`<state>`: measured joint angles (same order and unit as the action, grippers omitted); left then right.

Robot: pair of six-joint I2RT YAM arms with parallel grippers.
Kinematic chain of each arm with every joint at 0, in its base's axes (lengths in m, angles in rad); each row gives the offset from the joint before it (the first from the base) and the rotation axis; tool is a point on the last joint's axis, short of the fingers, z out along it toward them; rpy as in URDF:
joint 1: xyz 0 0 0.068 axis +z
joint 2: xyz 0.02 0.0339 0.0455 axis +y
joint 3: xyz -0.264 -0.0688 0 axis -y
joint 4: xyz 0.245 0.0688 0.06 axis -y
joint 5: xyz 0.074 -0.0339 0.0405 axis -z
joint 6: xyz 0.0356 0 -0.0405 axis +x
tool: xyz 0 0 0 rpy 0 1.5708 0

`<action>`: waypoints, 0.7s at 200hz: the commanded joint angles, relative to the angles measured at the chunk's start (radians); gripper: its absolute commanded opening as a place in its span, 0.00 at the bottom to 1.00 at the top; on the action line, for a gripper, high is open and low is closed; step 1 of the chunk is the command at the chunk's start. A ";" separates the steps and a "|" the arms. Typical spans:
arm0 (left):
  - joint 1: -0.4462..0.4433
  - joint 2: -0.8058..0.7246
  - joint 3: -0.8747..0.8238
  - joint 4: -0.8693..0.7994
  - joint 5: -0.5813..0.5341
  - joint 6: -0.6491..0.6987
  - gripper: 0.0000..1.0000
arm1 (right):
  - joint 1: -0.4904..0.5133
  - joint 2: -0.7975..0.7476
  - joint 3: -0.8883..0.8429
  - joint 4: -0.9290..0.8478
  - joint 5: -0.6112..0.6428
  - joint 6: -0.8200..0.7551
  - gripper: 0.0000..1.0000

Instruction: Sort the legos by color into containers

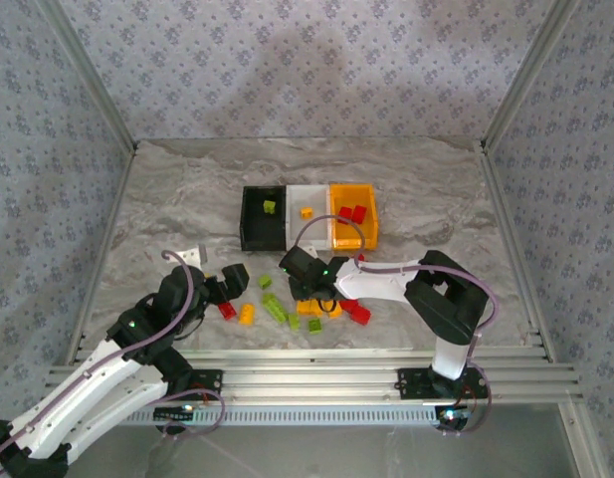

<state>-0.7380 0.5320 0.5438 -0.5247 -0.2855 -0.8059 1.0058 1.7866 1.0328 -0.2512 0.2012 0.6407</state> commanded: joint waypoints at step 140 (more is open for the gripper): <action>-0.002 -0.036 -0.009 -0.080 -0.046 -0.049 1.00 | -0.313 0.156 0.511 -0.164 0.001 -0.154 0.33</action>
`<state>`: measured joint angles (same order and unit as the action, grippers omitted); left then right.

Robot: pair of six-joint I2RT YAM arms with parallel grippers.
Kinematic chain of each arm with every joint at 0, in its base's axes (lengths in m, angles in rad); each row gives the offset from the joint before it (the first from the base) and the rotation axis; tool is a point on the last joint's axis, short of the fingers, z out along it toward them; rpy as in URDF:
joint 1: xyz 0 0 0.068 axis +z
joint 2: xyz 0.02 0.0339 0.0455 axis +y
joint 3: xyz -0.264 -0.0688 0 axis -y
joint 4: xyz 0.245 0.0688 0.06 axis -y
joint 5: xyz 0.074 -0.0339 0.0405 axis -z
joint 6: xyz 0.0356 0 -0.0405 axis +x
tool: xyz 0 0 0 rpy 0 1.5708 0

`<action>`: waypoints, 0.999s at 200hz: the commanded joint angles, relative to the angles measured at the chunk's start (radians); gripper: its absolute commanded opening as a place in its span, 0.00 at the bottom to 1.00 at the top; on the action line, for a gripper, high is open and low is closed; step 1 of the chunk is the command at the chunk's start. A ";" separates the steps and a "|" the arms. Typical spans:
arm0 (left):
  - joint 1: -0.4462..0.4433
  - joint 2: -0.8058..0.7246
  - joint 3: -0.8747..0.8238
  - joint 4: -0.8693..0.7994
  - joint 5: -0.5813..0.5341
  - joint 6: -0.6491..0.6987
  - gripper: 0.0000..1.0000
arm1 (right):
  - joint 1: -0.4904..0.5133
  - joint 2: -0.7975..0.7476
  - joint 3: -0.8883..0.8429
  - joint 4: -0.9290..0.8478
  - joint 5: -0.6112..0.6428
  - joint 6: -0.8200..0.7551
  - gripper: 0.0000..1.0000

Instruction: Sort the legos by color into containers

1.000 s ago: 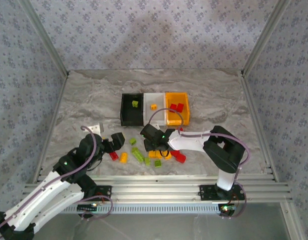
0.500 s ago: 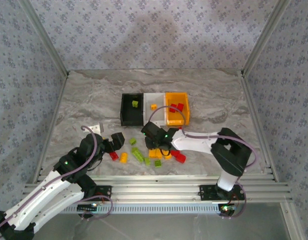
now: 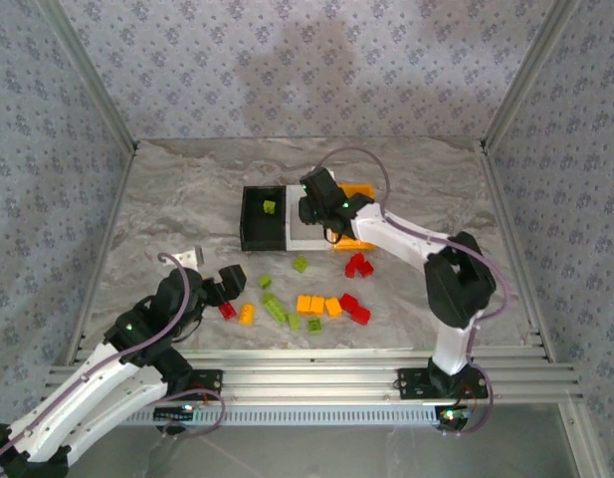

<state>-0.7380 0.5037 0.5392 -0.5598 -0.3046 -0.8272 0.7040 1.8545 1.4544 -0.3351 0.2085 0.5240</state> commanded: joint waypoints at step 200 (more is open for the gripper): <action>0.038 0.179 -0.167 -0.010 0.065 -0.200 0.82 | 0.057 -0.304 -0.379 0.100 0.036 0.070 0.70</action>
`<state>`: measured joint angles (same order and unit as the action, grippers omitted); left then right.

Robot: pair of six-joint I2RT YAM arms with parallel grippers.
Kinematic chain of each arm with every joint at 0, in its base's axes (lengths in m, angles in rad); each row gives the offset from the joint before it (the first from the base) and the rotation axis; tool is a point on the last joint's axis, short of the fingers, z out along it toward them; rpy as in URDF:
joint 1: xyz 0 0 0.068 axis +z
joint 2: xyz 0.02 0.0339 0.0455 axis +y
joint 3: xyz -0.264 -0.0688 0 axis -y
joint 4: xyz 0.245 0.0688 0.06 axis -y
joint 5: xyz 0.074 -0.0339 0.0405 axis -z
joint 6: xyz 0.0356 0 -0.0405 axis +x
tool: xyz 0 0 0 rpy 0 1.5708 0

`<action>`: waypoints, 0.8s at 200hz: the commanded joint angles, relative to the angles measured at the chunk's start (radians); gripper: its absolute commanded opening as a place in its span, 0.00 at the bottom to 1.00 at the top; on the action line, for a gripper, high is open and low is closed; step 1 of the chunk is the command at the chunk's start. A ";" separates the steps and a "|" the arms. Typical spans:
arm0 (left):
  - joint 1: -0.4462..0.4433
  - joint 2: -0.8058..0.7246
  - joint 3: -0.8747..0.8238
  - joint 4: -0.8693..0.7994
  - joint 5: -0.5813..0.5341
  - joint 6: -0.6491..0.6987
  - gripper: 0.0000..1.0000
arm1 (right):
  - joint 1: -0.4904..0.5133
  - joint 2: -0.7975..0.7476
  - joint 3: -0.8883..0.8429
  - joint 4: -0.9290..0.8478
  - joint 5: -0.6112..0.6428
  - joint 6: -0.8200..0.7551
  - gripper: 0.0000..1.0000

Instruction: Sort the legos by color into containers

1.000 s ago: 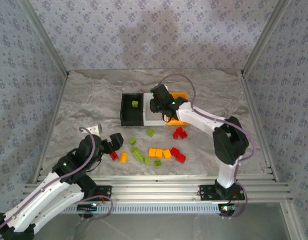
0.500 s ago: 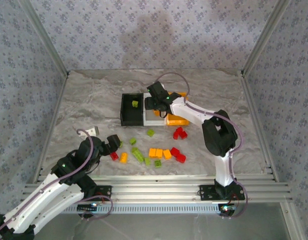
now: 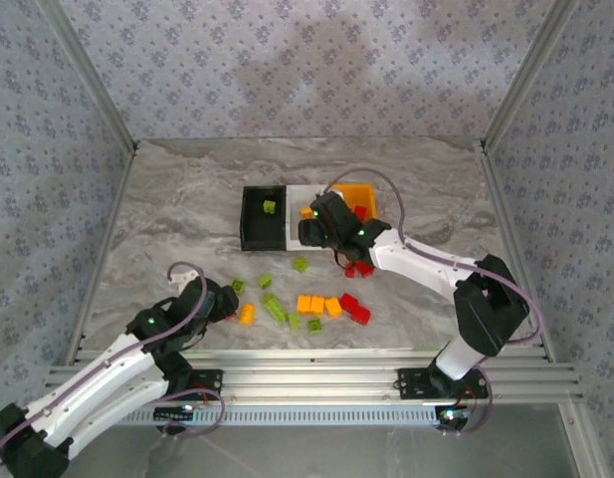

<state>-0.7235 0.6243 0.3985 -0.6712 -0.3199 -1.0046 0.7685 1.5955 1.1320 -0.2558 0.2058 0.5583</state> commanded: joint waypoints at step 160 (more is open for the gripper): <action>0.079 0.430 0.017 0.198 0.080 0.095 0.36 | -0.017 -0.135 -0.162 0.047 0.053 0.054 0.70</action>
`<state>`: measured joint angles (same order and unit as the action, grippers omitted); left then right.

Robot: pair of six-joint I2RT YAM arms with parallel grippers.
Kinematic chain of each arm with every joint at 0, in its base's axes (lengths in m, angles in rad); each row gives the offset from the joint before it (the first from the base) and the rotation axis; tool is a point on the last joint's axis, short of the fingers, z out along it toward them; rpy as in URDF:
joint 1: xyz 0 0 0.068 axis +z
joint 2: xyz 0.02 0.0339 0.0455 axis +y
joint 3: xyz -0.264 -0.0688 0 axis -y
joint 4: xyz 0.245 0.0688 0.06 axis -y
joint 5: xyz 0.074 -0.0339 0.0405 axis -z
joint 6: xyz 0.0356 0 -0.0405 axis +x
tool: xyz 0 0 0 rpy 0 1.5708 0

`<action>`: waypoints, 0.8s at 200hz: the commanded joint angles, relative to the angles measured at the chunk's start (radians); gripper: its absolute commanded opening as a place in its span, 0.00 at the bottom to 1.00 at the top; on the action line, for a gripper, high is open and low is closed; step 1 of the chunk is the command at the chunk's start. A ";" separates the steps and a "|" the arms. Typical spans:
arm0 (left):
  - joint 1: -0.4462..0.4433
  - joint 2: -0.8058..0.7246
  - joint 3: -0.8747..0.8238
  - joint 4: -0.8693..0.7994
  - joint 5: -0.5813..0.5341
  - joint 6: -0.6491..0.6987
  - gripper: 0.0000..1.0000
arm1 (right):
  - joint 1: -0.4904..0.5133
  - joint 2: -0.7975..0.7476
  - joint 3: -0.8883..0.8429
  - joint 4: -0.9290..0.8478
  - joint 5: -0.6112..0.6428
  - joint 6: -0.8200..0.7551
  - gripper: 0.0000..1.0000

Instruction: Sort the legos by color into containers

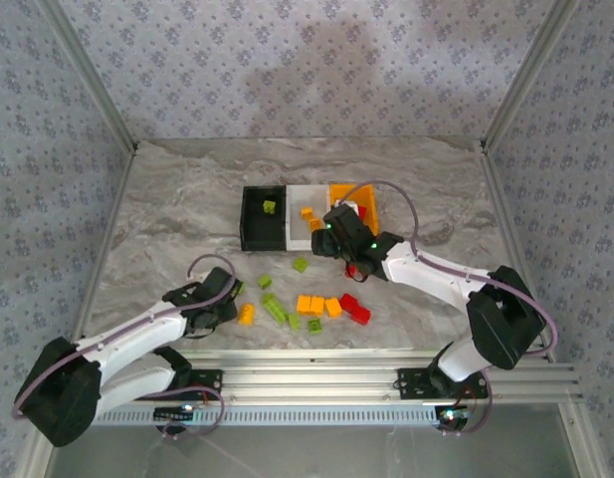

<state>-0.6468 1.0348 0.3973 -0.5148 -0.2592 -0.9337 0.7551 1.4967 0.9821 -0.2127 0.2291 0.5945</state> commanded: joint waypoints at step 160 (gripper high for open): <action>-0.221 0.640 0.977 0.128 0.037 0.365 0.24 | -0.069 -0.431 -0.343 -0.139 0.133 0.187 0.71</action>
<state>-0.8623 1.5299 1.2049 -0.4343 -0.2363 -0.6861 0.6979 1.1309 0.6785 -0.2741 0.3214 0.7277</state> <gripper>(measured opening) 0.294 0.708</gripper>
